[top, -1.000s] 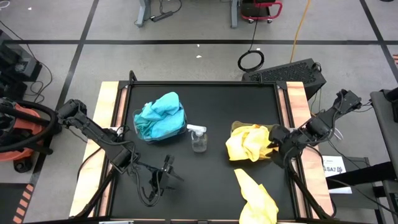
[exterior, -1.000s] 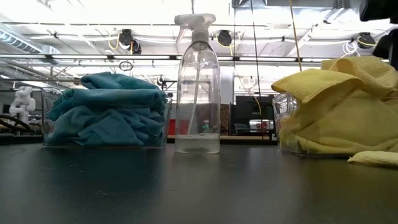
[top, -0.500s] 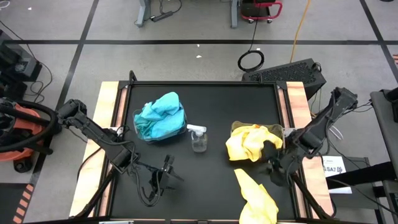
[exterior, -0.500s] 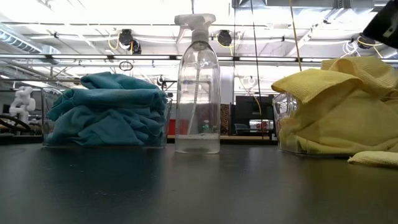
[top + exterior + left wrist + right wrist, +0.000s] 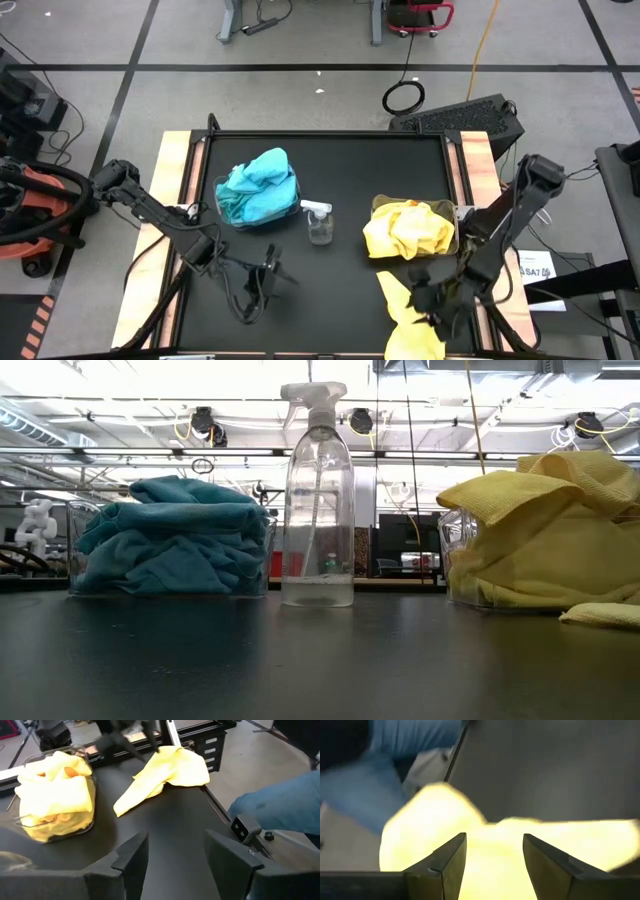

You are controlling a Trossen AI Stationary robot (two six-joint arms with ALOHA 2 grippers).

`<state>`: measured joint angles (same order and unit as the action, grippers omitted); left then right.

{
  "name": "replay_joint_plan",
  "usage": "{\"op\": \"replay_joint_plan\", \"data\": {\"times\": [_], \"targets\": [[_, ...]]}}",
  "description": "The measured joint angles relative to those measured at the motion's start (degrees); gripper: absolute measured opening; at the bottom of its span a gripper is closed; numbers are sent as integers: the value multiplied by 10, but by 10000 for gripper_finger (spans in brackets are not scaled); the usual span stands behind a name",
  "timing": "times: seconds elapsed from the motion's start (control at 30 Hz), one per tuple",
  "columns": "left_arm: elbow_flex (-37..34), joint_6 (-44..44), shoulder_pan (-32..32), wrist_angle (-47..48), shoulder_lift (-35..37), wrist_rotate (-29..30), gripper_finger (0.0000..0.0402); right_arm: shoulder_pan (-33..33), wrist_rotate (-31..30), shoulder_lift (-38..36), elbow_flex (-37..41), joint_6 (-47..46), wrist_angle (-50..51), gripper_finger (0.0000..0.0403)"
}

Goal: Sort microfiber towel by color & place in baskets
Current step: Put the yellow microfiber towel into the bottom transparent bin

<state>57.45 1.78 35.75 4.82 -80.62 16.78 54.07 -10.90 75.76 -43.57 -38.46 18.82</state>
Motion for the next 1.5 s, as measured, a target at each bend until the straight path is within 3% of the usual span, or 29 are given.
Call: {"op": "replay_joint_plan", "data": {"times": [0.2,0.4,0.63,0.77,0.93,1.07,1.17,1.33,1.5], "targets": [[0,24,-19,0,0,0,197,29,54,70,0,13,-30,167],[0,62,-41,1,0,0,197,62,57,100,0,4,-57,151],[0,90,-59,0,0,0,197,96,54,138,0,35,-76,163],[0,100,-69,0,0,0,197,98,46,152,0,86,-77,183],[0,115,-77,-1,-5,0,197,98,16,183,-1,131,-78,236],[0,128,-78,-2,-20,0,197,98,13,212,-4,139,-82,283],[0,138,-79,0,-39,0,197,98,10,225,-5,142,-84,295],[0,159,-79,-4,-74,0,197,98,4,223,-4,146,-84,244],[0,159,-79,-23,-95,0,197,98,3,217,-2,154,-80,122]]}}
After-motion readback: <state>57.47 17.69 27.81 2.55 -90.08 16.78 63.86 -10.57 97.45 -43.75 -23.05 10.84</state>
